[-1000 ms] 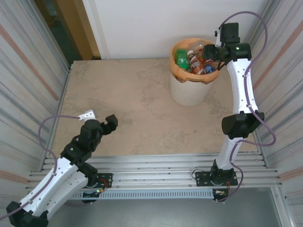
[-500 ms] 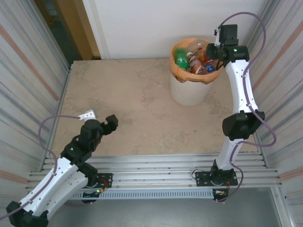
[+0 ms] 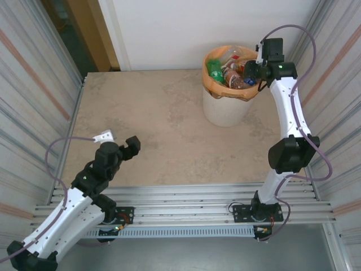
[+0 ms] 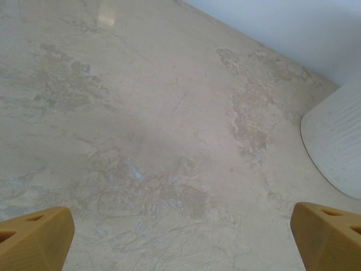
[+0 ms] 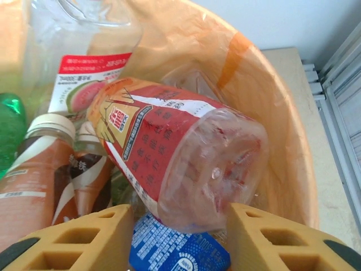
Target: Put the plastic bottles in the bin
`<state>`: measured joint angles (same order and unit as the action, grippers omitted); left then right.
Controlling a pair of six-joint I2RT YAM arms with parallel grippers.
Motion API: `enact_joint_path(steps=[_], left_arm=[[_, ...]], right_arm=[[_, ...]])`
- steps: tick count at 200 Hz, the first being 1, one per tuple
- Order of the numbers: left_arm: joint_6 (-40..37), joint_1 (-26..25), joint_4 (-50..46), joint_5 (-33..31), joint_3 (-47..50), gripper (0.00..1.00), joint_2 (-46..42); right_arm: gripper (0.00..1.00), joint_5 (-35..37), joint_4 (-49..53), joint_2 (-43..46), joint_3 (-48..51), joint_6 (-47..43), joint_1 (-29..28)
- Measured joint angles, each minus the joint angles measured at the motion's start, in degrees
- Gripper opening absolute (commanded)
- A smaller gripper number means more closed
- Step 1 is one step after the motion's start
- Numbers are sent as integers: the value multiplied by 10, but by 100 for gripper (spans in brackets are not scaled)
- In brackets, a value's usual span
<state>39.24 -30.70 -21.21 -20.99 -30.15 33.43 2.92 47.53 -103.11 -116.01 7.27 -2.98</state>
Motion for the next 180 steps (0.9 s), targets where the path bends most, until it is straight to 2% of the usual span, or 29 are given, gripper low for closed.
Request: enact_joint_path(steps=[49, 69, 83, 104, 114, 122, 150, 180], left_arm=[[-16, 0, -11, -10, -19, 99, -13], [-28, 0, -17, -25, -26, 99, -24], [-45, 0, -17, -37, -27, 99, -35], [-81, 3, -17, -55, -26, 99, -54], [-99, 4, -14, -64, -26, 99, -63], [-118, 4, -9, -74, -24, 99, -70], [-190, 4, 32, -105, 5, 99, -87], [-272, 15, 102, -126, 59, 99, -82]], right_arm=[[60, 3, 7, 56, -4, 0, -11], [64, 9, -3, 117, 46, 0, -17], [67, 17, -25, 187, 131, 4, -18], [77, 25, -64, 303, 286, 20, -18], [87, 31, -84, 357, 363, 26, -18], [100, 37, -95, 399, 421, 32, -18], [98, 61, -136, 512, 583, 46, -15], [98, 83, -190, 591, 701, 58, -15]])
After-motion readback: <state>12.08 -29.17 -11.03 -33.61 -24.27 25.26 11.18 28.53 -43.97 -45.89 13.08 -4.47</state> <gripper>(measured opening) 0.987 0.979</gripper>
